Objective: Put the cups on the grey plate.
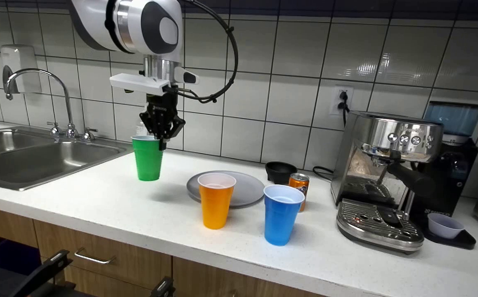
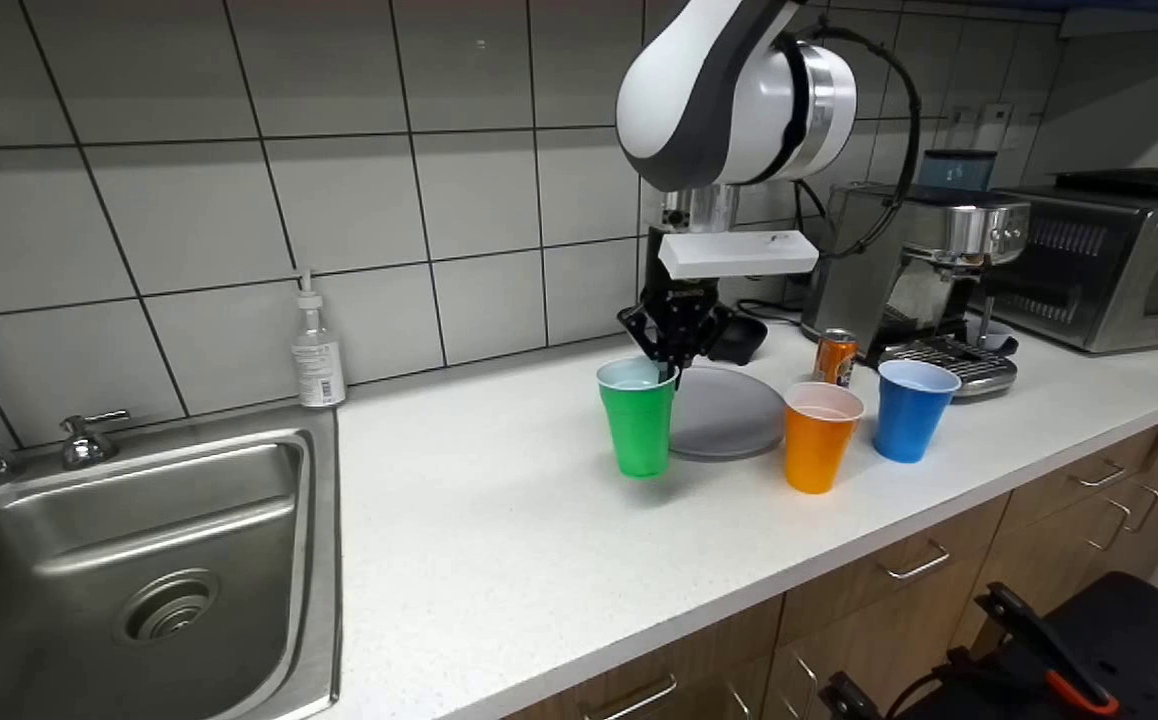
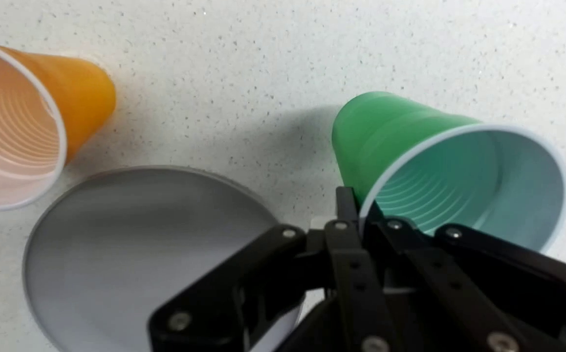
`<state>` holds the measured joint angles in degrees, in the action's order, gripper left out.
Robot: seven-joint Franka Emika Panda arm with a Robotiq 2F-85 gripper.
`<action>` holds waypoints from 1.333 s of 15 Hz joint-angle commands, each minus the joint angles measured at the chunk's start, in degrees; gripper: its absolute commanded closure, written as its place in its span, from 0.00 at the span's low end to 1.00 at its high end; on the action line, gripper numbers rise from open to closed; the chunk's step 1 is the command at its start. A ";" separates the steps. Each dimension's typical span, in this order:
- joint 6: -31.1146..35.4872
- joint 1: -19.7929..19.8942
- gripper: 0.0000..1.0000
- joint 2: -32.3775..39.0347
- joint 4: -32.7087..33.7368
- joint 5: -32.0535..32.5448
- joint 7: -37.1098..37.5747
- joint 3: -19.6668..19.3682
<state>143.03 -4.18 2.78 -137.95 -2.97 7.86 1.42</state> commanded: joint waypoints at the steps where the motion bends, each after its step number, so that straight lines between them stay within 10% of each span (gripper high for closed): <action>1: 1.67 1.35 0.99 0.62 2.16 0.22 4.24 -0.68; 20: 10.23 0.72 0.99 9.71 7.84 11.91 31.48 -10.08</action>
<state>154.11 -2.57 10.87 -132.14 6.76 35.08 -7.35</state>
